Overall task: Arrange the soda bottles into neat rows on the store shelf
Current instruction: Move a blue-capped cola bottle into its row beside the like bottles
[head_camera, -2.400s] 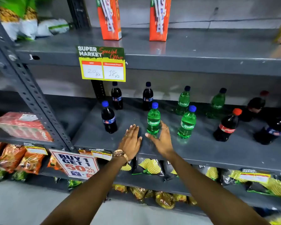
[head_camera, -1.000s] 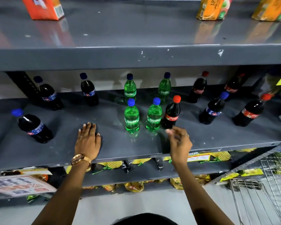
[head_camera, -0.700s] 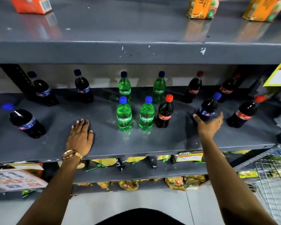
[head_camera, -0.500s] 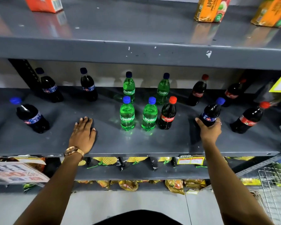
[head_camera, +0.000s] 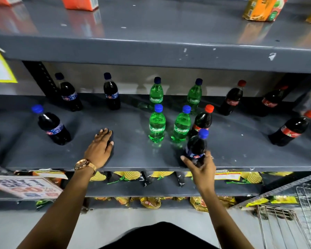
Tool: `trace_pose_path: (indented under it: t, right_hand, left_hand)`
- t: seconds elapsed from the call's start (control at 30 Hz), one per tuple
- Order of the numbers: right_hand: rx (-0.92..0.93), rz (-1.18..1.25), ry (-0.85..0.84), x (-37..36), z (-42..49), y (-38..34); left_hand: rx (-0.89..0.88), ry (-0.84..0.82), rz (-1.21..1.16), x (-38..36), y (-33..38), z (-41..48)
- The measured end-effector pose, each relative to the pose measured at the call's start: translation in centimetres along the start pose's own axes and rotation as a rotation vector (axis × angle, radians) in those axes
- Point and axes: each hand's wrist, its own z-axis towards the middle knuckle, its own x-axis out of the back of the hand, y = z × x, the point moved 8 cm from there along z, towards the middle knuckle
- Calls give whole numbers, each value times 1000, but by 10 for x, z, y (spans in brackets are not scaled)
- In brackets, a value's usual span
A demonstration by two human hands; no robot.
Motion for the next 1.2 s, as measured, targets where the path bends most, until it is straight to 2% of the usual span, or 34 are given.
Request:
trace_pose_path:
  t: [0.13,0.27,0.5,0.83,1.2]
  right_hand:
    - [42,-38,-174,-75,-20,-21]
    - [69,-16,-315,-159,-24,-44]
    - [101,-36,-324,-254,-2,-73]
    - [86,-10,-368,-289,4,-60]
    - [139,-87,-225,-275,-2,-56]
  left_hand:
    - [32,51,-5,18,-26,-10]
    - [35,26,21,30,-50,-11]
    - [-69,30,145,29,-49,-7]
    - [-100,30,134,23,-56,-6]
    - [-110,58,129,22,-58,-6]
